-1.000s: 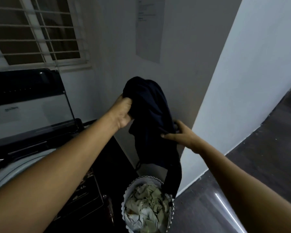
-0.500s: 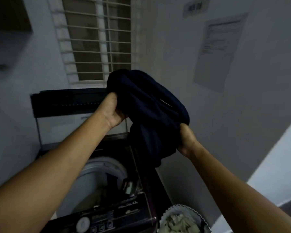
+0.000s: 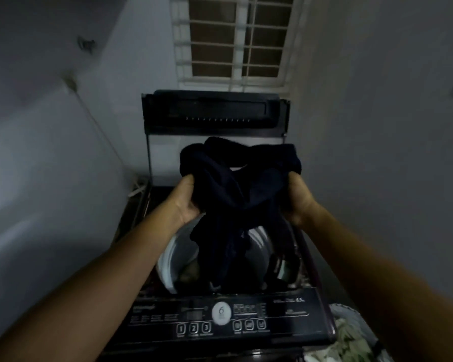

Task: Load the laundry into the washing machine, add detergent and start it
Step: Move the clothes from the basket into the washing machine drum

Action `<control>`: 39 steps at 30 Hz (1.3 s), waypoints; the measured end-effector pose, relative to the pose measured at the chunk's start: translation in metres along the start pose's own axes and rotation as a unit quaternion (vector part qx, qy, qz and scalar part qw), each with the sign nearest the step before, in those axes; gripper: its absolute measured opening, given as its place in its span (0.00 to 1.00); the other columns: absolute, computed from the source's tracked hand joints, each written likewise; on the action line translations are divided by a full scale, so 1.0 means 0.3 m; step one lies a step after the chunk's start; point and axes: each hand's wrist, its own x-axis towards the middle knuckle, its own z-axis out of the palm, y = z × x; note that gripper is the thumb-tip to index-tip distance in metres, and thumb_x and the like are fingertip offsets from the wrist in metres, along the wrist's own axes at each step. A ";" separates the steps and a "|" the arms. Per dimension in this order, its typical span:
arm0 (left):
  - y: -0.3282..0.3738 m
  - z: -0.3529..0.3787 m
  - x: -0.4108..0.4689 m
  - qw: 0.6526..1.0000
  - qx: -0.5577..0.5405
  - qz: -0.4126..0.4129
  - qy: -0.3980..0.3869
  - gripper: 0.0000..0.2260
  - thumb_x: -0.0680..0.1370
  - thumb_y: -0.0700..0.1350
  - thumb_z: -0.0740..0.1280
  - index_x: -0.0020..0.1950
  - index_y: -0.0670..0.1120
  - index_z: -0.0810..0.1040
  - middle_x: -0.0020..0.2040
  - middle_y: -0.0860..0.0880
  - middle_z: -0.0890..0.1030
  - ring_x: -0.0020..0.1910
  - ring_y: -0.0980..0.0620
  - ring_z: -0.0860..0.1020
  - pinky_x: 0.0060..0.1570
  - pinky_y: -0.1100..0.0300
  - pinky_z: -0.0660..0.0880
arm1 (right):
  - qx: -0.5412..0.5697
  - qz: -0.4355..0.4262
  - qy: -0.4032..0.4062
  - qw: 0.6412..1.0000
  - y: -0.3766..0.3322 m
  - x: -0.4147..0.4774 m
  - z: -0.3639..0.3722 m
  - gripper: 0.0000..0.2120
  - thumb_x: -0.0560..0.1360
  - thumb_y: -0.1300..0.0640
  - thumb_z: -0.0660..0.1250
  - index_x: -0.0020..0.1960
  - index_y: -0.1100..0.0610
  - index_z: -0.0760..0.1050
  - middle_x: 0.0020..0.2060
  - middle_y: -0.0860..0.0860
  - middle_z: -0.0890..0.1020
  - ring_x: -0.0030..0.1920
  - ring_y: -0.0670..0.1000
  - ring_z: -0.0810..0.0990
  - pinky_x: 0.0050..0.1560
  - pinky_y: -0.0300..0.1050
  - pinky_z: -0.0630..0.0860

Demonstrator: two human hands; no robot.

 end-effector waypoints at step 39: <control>-0.383 -0.373 0.459 0.839 0.528 -0.132 0.000 0.20 0.82 0.47 0.64 0.73 0.46 0.69 0.68 0.45 0.74 0.61 0.46 0.74 0.57 0.56 0.71 | -0.403 0.167 0.034 0.899 0.736 0.378 -0.029 0.08 0.74 0.59 0.66 0.51 0.52 0.82 0.50 0.58 0.84 0.53 0.60 0.83 0.59 0.55 0.79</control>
